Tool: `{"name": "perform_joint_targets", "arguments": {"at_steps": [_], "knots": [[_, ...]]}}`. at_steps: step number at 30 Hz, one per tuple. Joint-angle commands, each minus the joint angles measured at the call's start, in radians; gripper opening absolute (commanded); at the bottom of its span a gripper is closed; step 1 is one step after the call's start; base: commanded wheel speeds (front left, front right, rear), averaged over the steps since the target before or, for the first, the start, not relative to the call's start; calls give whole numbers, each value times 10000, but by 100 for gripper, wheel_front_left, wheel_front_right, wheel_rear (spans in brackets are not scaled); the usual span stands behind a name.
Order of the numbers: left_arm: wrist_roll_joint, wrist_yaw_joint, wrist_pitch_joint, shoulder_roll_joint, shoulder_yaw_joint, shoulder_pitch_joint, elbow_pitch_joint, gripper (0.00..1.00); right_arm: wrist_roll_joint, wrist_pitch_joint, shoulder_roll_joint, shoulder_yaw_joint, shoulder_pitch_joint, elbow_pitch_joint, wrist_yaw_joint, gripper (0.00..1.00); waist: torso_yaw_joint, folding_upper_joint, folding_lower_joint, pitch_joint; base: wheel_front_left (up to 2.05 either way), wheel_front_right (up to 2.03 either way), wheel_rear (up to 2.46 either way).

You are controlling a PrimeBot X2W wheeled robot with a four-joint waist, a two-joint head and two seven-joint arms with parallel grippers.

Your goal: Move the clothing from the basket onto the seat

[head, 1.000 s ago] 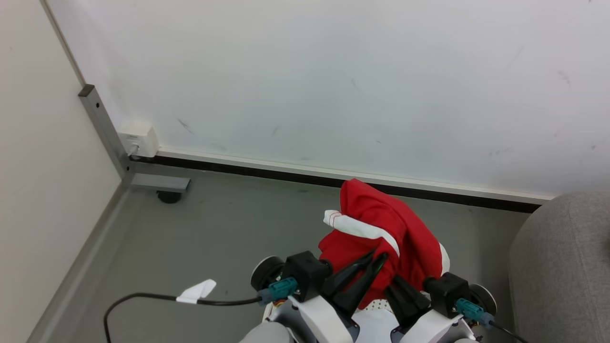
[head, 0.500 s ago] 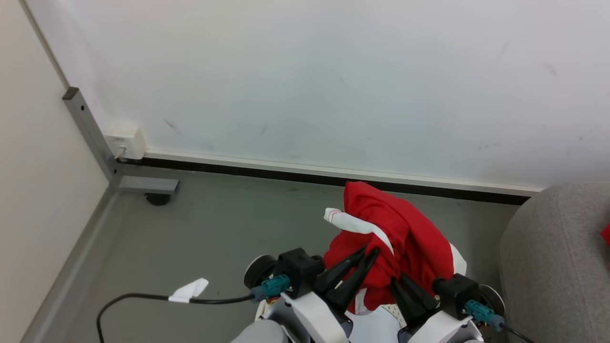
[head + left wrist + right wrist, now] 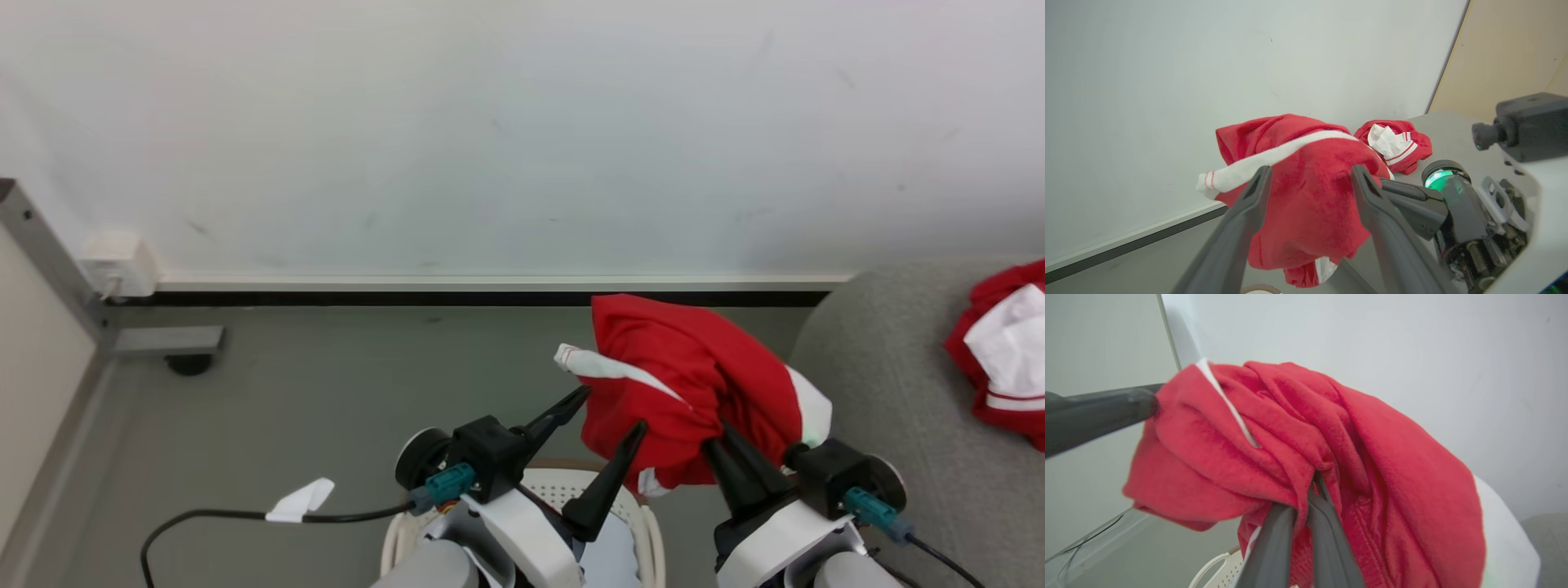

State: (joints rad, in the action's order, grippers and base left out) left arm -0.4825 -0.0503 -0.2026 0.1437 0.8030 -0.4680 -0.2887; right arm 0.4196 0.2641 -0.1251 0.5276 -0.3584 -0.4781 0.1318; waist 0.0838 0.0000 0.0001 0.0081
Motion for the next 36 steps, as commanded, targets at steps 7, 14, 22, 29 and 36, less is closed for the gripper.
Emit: {"name": "perform_joint_targets", "arguments": {"at_steps": [7, 14, 22, 29, 36], "knots": [[110, 135, -164, 144, -57, 4, 56, 100, -347, 2, -333, -928, -8, 445, -24, 0, -1388, 0, -1, 167, 0, 0, 0], [199, 245, -283, 261, -38, 11, 0, 100, -685, 1, -623, -1749, 245, 1052, -23, 0, -2598, 0, -1, 357, 0, 0, 0], [429, 289, -419, 377, 30, -26, -192, 100, -793, 1, -731, -2350, 727, 1445, -24, 0, -3966, 0, -1, 526, 0, 0, 0], [611, 247, -521, 375, 92, -172, -370, 100, -852, 1, -534, -2749, 1199, 1737, -24, 0, -4791, 0, -1, 714, 0, 0, 0], [711, 213, -578, 287, 91, -207, -533, 100, -890, 2, -554, -2850, 1337, 1932, -23, 0, -5184, 0, -1, 749, 0, 0, 0]]}}
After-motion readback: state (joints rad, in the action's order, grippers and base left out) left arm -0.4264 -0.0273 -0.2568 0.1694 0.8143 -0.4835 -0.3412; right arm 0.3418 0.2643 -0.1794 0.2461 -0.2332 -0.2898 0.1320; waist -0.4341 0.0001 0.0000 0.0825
